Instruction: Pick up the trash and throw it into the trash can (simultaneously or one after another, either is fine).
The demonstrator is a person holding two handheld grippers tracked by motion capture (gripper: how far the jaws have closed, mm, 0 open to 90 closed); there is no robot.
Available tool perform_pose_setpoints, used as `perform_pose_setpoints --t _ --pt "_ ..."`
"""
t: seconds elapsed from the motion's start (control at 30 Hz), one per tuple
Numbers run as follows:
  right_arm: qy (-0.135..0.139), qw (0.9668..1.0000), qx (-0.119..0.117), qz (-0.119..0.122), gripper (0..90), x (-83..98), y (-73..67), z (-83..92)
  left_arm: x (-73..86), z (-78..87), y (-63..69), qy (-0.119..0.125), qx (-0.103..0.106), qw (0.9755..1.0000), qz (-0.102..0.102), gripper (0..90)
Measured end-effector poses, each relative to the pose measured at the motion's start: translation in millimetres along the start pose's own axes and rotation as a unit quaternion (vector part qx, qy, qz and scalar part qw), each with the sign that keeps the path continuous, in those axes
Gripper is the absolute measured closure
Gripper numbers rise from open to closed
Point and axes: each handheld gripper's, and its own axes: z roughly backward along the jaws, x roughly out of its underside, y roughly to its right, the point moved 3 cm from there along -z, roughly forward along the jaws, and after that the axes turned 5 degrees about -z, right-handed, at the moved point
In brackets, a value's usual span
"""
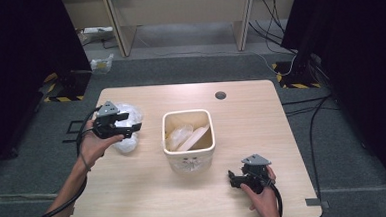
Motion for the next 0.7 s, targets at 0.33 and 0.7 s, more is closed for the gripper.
perform_pose_setpoints --t 0.33,0.7 --pt "0.0 1.0 0.0 0.001 10.6 0.0 0.1 0.0 24.2 -13.6 -20.2 -0.024 -0.035 0.999 0.014 31.5" --pt "0.0 1.0 0.0 0.0 10.6 0.0 0.0 0.0 40.6 -23.1 -32.5 -0.033 -0.045 0.9979 0.034 31.5"
